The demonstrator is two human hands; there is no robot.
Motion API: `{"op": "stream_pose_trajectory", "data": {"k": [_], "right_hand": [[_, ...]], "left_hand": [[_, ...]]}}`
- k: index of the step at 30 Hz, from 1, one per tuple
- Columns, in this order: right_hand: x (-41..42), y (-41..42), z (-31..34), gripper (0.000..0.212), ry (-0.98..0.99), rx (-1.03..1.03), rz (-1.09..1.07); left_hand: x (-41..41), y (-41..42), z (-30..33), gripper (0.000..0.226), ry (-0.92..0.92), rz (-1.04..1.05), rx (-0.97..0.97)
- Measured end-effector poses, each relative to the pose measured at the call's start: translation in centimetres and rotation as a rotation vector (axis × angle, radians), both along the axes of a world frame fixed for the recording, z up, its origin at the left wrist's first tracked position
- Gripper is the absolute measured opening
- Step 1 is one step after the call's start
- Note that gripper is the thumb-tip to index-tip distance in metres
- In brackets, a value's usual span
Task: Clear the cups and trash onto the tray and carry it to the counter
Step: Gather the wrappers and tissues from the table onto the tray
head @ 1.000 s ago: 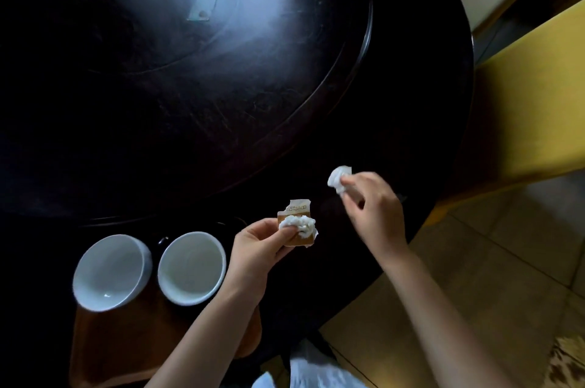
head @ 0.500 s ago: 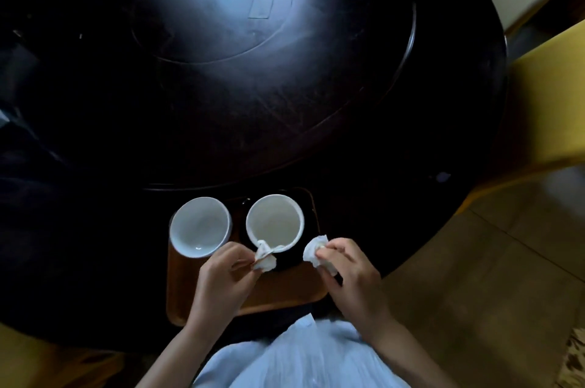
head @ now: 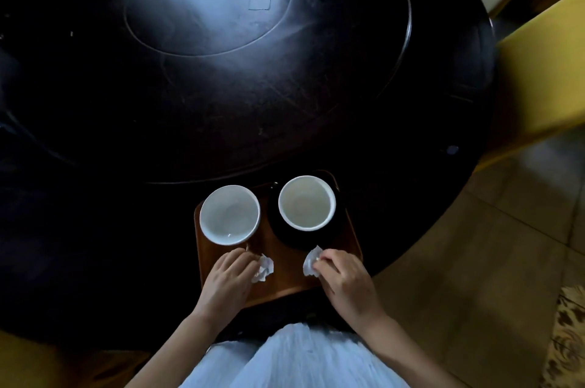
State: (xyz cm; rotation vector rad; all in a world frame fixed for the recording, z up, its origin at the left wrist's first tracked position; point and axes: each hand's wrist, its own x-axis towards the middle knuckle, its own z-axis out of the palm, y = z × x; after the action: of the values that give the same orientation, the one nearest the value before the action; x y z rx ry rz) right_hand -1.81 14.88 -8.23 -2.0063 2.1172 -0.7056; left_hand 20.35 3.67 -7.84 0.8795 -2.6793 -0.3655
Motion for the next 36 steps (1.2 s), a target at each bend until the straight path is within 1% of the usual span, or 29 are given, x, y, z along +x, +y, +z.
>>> {"op": "stream_pose_trajectory", "data": {"k": [2, 6, 8, 11, 15, 19, 23, 25, 28, 31, 36], "right_hand": [[0.6, 0.3, -0.8, 0.021, 0.03, -0.009, -0.021], [1.4, 1.5, -1.7, 0.026, 0.086, 0.062, -0.05], [1.7, 2.1, -1.7, 0.032, 0.097, 0.093, -0.073], [2.1, 2.7, -1.3, 0.035, 0.087, 0.123, -0.13], [2.2, 3.0, -0.8, 0.036, 0.049, 0.116, -0.196], [2.4, 2.2, -0.4, 0.035, 0.077, 0.111, -0.14], [2.7, 0.5, -0.3, 0.024, 0.07, 0.113, -0.078], [2.7, 0.0, -0.5, 0.018, 0.053, 0.155, -0.067], [2.6, -0.4, -0.9, 0.017, 0.022, 0.237, -0.091], [2.4, -0.9, -0.6, 0.016, -0.004, 0.274, -0.104], [0.6, -0.6, 0.4, 0.014, -0.187, 0.233, -0.132]], "left_hand": [[0.4, 0.2, 0.0, 0.027, -0.041, 0.002, 0.026], [2.1, 1.2, -0.5, 0.051, -0.166, 0.01, 0.14], [2.5, 1.7, -0.5, 0.061, -0.184, 0.013, 0.18], [2.5, 2.4, -0.1, 0.068, -0.189, -0.013, 0.186], [1.1, 3.4, -0.7, 0.068, -0.257, -0.085, 0.174], [0.0, 3.8, -2.0, 0.066, -0.373, -0.025, 0.186], [-0.1, 4.0, -3.1, 0.067, -0.418, -0.025, 0.165], [-0.2, 4.0, -3.3, 0.067, -0.422, -0.025, 0.156], [-0.2, 3.9, -3.3, 0.066, -0.446, -0.021, 0.144], [-0.4, 4.0, -2.8, 0.065, -0.48, -0.011, 0.149], [-1.8, 4.7, -1.5, 0.06, -0.466, 0.077, 0.182]]}}
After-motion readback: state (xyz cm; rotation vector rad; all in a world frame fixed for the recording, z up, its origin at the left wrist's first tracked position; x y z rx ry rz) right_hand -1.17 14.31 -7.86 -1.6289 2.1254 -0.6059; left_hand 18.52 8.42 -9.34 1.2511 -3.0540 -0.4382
